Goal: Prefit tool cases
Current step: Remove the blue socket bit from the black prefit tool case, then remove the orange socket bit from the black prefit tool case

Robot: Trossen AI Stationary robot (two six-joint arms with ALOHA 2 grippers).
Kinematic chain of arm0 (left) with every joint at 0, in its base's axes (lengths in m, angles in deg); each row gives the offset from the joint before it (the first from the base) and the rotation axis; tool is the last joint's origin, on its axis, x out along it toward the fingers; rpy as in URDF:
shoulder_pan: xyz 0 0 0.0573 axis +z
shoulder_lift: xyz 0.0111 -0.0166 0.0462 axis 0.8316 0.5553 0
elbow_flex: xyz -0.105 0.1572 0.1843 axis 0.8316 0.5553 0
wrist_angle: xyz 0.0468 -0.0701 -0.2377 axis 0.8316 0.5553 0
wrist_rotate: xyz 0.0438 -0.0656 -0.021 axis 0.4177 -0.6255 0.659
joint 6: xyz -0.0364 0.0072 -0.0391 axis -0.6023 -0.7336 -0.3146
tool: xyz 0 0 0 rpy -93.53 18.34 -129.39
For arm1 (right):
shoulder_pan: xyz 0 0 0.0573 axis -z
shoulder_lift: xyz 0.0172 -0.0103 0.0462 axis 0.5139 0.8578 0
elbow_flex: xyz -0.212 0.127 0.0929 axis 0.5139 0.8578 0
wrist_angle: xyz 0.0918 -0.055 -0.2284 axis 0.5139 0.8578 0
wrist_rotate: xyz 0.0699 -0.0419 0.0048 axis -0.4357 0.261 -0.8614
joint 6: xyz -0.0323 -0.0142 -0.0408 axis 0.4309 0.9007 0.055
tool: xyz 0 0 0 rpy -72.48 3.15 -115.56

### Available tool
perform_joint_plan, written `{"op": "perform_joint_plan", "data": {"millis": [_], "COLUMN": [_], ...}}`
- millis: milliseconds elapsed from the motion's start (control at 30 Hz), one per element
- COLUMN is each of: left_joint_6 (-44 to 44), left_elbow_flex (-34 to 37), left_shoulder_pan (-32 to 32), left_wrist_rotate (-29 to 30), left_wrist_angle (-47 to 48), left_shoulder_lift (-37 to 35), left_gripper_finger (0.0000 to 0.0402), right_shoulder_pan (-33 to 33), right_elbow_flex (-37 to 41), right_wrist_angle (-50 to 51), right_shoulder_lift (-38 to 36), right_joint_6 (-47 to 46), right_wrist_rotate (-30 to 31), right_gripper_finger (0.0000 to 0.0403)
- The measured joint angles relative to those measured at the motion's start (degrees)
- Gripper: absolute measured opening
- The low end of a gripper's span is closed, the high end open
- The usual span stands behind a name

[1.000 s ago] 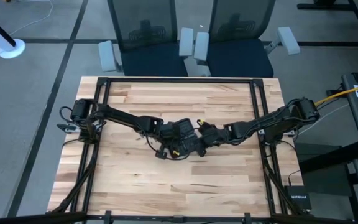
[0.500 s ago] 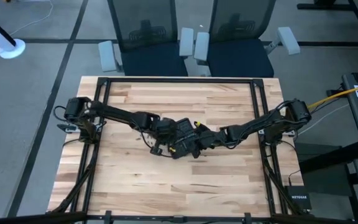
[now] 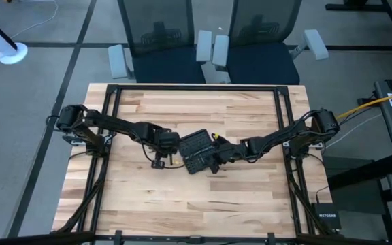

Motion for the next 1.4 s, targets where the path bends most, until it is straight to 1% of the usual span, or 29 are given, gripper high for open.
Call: {"op": "perform_joint_plan", "data": {"millis": [133,300,433,567,633,700,867,967,1100,1267,1400], "left_joint_6": [1.2,2.0,2.2,4.8,6.6,8.1,8.2,8.2,9.1,11.4,12.7], "left_elbow_flex": [0.0,-0.9,-3.2,-4.2,-4.4,-5.3,-8.7,-9.4,-9.4,-9.4,-9.4], "left_shoulder_pan": [0.6,0.8,0.2,-1.0,-1.4,-1.6,-1.4,-1.5,-1.5,-1.5,-1.1], "left_wrist_rotate": [0.0,-0.5,-1.4,-4.3,-5.0,-5.2,-4.9,-4.9,-4.4,-3.7,-3.6], "left_wrist_angle": [-0.1,-0.9,-5.6,-15.2,-18.1,-18.3,-19.2,-20.4,-19.1,-19.7,-19.6], "left_shoulder_lift": [0.1,0.1,0.1,1.0,2.8,5.0,9.5,10.5,12.4,12.9,13.0], "left_gripper_finger": [0.005,0.0106,0.0146,0.0169,0.0171,0.0167,0.0151,0.0145,0.0139,0.0129,0.0113], "right_shoulder_pan": [0.0,0.0,-0.1,-0.1,-0.1,-0.1,-0.1,0.0,0.0,0.0,0.0], "right_elbow_flex": [0.0,0.0,0.0,0.0,0.0,0.0,0.0,0.0,0.0,0.0,0.0], "right_wrist_angle": [0.0,0.3,1.8,8.1,10.4,11.9,11.5,12.1,11.9,11.8,11.8], "right_shoulder_lift": [0.0,-0.1,-1.8,-3.8,-4.8,-5.7,-5.8,-5.4,-5.4,-5.4,-5.4], "right_joint_6": [0.1,2.1,4.4,5.6,6.1,6.5,6.8,5.7,5.6,5.5,5.5], "right_wrist_rotate": [-0.6,-2.3,-3.3,-3.6,-3.6,-3.6,-3.2,-1.9,-0.6,-0.5,-0.5], "right_gripper_finger": [0.0,0.0,0.0,0.0,0.0,0.0,0.0,0.0,0.0,0.0,0.0]}}
